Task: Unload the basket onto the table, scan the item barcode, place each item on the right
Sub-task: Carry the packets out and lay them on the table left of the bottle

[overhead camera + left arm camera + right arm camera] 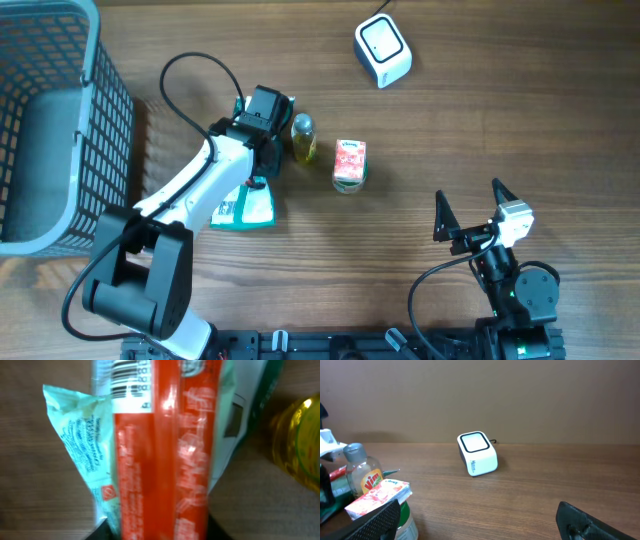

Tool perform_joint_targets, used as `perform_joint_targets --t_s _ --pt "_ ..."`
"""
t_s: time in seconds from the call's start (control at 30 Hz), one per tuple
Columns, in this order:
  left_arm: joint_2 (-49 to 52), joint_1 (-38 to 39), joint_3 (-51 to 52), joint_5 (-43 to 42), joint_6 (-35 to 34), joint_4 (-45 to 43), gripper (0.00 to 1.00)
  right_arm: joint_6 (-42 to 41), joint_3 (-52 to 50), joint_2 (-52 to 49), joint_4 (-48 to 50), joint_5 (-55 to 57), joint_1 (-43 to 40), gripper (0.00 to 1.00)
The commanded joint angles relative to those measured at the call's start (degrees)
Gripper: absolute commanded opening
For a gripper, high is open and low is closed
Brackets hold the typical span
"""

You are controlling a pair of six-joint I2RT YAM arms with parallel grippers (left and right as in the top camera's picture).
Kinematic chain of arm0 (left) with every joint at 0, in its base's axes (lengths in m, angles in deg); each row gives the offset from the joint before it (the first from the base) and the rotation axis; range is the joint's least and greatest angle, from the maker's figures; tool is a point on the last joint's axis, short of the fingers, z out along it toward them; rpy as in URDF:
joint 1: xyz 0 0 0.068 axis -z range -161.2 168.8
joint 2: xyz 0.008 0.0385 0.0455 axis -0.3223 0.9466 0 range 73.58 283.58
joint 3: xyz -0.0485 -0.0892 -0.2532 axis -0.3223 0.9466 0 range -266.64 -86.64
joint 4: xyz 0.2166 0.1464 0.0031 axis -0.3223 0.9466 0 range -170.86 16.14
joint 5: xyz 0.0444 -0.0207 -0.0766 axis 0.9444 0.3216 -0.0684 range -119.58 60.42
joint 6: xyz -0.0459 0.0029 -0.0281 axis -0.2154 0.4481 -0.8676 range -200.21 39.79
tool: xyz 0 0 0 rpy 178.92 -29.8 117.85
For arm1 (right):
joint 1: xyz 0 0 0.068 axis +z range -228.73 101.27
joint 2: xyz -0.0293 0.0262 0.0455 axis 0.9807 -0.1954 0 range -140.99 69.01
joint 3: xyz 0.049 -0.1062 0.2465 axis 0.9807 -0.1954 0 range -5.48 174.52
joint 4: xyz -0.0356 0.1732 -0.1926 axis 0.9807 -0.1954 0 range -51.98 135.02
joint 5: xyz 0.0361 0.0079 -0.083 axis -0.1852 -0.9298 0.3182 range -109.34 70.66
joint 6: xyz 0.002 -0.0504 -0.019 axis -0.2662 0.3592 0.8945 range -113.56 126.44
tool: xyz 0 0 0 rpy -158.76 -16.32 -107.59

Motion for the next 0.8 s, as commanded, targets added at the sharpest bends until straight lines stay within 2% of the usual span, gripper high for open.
perform_joint_targets --t_s 0.0,0.03,0.1,0.13,0.2,0.43,0.63,0.77 --pt "0.2 0.1 0.6 -7.4 -0.3 -0.3 0.51 0.3 0.0 0.1 0.2 0.3 -0.2 1.00" --pt "0.2 0.1 0.6 -8.1 -0.3 -0.2 0.57 0.4 0.0 0.1 0.2 0.3 -0.2 1.00" --pt "0.2 0.1 0.6 -8.2 -0.3 0.3 0.77 0.4 0.0 0.1 0.2 0.3 -0.2 1.00" --pt "0.2 0.1 0.6 -8.2 -0.3 0.6 0.83 0.3 0.0 0.1 0.2 0.3 -0.2 1.00" --pt "0.1 0.1 0.5 -8.2 -0.3 0.9 0.89 0.3 0.0 0.1 0.2 0.3 -0.2 1.00" --pt "-5.7 -2.3 -0.8 -8.7 -2.4 1.3 0.98 0.4 0.0 0.1 0.2 0.3 -0.2 1.00" --pt "-15.0 -9.7 -0.9 -19.1 -6.3 1.3 0.95 0.3 0.0 0.1 0.2 0.3 -0.2 0.99" --pt "-16.0 -13.2 -0.8 -21.8 -6.3 1.7 1.00 0.3 0.0 0.1 0.2 0.3 -0.2 1.00"
